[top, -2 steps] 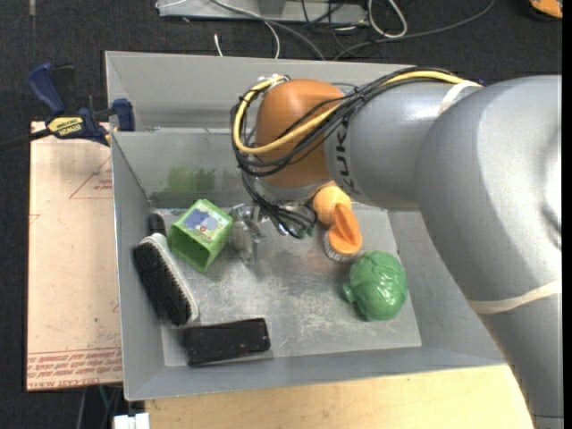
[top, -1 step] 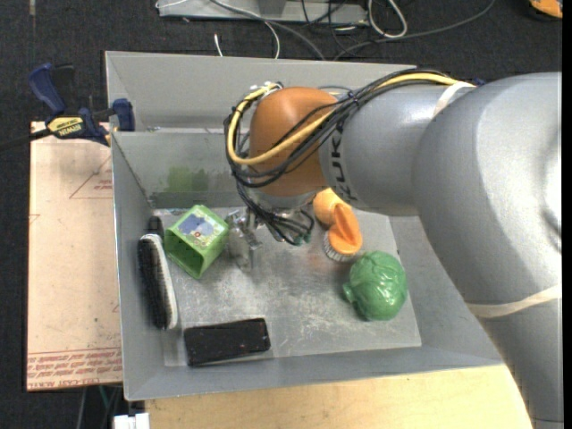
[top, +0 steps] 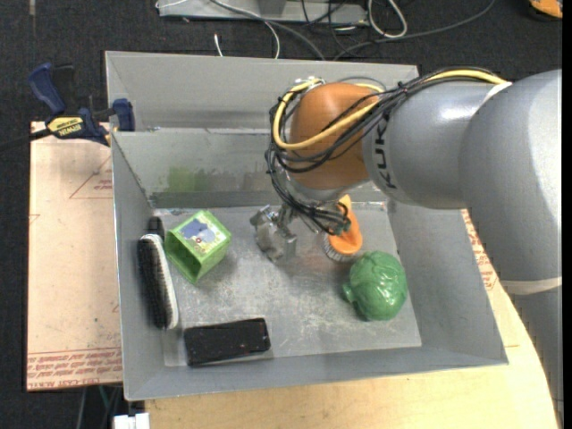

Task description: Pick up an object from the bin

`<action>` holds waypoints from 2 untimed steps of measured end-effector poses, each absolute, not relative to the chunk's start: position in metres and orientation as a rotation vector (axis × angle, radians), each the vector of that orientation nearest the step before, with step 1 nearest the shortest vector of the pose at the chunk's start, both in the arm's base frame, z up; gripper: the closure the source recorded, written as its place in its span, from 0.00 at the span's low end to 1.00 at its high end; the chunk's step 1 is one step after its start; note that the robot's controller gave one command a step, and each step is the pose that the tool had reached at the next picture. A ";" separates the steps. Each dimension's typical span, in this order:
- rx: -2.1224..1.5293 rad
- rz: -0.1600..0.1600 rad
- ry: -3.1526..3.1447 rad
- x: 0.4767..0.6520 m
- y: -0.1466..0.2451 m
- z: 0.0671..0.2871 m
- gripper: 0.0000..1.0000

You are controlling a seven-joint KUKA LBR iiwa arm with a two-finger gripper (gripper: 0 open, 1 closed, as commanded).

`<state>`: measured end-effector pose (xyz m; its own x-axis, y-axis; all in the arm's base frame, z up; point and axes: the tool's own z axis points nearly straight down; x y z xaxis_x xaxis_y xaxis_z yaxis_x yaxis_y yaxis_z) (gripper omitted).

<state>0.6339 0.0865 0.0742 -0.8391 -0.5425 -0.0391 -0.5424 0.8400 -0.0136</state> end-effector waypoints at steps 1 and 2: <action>-0.882 -0.016 2.976 0.636 0.101 0.074 1.00; -0.954 -0.015 2.953 0.632 0.153 0.074 1.00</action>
Offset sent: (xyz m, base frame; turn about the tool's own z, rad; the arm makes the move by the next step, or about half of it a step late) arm -0.0164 0.0177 -0.0042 -0.2047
